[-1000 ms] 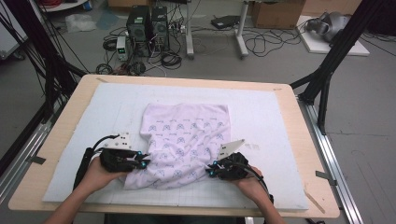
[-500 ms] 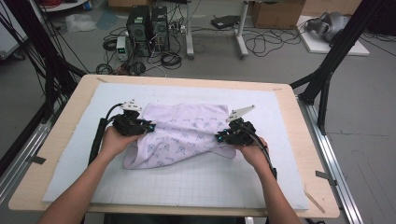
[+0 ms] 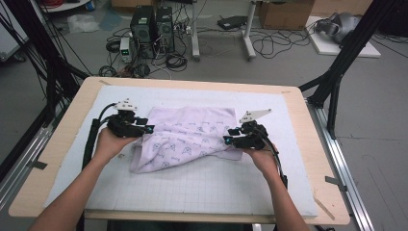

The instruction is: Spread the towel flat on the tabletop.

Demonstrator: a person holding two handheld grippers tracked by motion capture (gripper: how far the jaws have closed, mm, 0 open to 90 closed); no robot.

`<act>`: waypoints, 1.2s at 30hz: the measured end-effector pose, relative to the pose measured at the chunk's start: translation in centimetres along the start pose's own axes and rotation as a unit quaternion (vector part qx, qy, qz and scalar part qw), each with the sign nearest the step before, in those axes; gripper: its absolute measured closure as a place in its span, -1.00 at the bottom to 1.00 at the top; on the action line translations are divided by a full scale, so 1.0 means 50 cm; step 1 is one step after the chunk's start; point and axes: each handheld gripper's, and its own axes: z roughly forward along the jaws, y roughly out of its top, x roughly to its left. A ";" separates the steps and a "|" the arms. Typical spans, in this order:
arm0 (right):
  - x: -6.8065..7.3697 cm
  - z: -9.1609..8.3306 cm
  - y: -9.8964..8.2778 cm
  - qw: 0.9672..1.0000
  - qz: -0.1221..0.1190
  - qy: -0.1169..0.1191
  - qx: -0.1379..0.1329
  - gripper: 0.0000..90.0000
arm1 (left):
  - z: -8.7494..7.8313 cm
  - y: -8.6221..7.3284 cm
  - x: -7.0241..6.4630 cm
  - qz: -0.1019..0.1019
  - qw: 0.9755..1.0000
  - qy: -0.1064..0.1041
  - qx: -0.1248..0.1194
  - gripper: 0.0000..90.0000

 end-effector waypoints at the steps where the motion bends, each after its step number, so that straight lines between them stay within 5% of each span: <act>1: 0.011 -0.006 -0.002 1.000 -0.011 0.003 -0.007 0.27 | -0.016 -0.003 -0.005 0.001 1.000 -0.007 -0.009 0.11; 4: 0.046 -0.007 -0.011 0.999 -0.037 0.010 -0.004 0.18 | -0.049 -0.019 -0.030 0.017 1.000 -0.020 -0.011 0.06; 7: 0.069 0.014 -0.010 0.998 -0.048 0.027 0.031 0.05 | -0.059 -0.045 -0.060 0.027 0.998 -0.045 -0.015 0.01; 10: 0.089 0.040 -0.001 0.996 -0.075 0.022 0.040 -0.02 | -0.047 -0.068 -0.086 0.040 0.997 -0.062 -0.007 -0.06; 14: 0.097 0.085 0.007 0.995 -0.082 0.028 0.047 -0.04 | -0.006 -0.089 -0.100 0.054 0.997 -0.056 0.024 -0.08; 17: 0.098 0.123 0.009 0.994 -0.088 0.032 0.058 0.13 | 0.024 -0.101 -0.099 0.066 0.995 -0.051 0.047 0.30; 20: 0.095 0.136 0.010 0.994 -0.082 0.043 0.060 0.63 | 0.033 -0.106 -0.100 0.076 0.994 -0.051 0.056 0.75; 22: 0.092 0.128 0.012 0.994 -0.075 0.057 0.055 0.83 | 0.023 -0.103 -0.104 0.079 0.995 -0.048 0.045 0.86; 27: 0.097 0.073 0.015 0.994 -0.079 0.063 0.036 0.88 | -0.016 -0.087 -0.114 0.078 0.995 -0.059 0.017 0.90; 36: 0.134 -0.071 0.021 0.993 -0.097 0.063 0.000 0.89 | -0.088 -0.029 -0.158 0.089 0.991 -0.089 -0.037 0.93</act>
